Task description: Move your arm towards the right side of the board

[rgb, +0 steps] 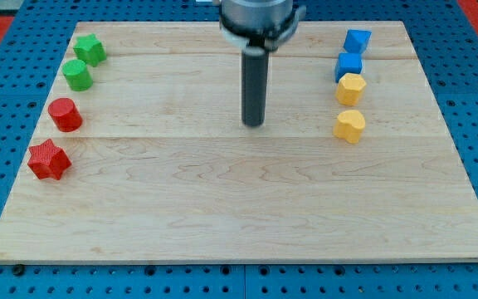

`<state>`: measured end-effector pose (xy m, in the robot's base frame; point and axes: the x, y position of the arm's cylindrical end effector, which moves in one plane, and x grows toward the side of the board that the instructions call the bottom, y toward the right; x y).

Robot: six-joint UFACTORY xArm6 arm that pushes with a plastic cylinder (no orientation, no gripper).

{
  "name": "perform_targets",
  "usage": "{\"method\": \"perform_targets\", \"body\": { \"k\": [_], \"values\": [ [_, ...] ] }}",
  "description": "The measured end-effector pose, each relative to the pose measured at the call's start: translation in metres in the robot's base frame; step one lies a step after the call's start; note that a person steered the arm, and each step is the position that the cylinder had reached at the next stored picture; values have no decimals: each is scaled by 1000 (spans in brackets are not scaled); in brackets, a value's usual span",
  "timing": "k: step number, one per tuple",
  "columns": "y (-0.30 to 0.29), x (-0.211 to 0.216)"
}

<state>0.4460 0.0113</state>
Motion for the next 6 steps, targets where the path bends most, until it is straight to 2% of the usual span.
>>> {"method": "perform_targets", "body": {
  "k": [1,2,3,5,6],
  "values": [
    [9,98],
    [10,127],
    [60,124],
    [209,74],
    [180,34]
  ]
}}
